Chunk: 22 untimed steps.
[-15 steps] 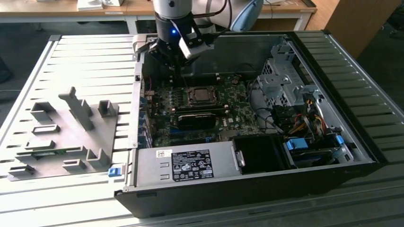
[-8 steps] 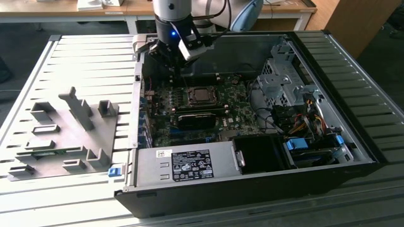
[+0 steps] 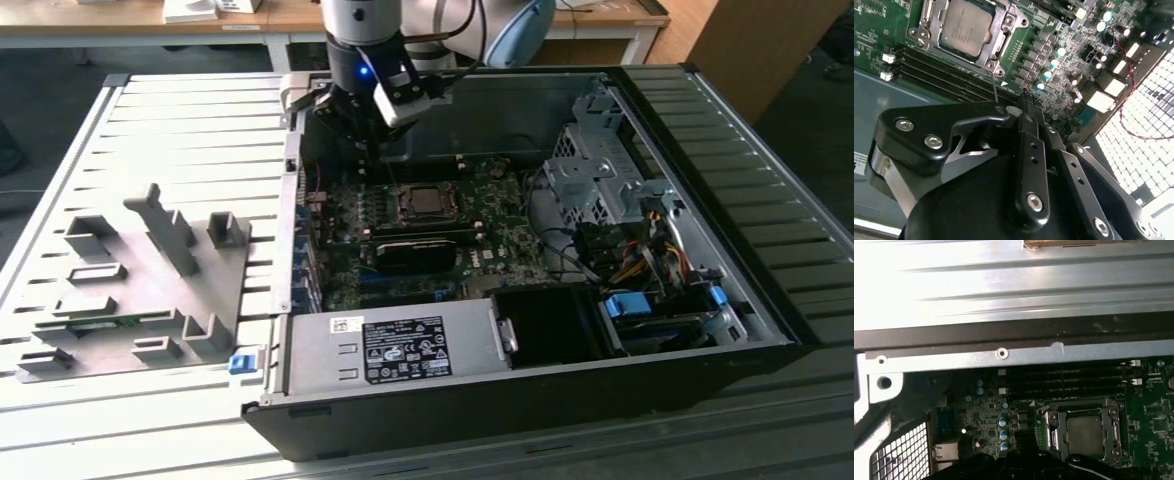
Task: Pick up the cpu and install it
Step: 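Install the first cpu locking lever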
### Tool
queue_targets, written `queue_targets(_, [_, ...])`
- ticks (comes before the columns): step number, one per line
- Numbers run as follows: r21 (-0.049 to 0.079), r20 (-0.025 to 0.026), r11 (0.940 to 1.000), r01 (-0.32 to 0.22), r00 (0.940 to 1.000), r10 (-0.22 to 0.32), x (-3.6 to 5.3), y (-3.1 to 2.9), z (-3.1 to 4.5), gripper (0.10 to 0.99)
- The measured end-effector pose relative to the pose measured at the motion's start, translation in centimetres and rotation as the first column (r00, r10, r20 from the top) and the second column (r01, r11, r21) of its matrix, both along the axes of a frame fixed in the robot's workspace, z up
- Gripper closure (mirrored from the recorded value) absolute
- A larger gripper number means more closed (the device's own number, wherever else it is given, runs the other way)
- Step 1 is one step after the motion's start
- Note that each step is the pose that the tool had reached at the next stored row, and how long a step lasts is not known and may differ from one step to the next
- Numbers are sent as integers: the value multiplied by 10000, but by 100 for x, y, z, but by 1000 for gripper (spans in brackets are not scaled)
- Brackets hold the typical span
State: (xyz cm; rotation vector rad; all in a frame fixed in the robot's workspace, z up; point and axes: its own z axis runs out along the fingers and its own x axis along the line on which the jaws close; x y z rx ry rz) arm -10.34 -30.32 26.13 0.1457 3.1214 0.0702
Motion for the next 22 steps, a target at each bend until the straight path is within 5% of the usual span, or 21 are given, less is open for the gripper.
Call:
queue_targets(14, [0, -2, 10000, -1, 10000, 1, 12, 127, -45, 980])
queue_targets(22, [-1, -43, 10000, -1, 10000, 1, 304, 143, -58, 980])
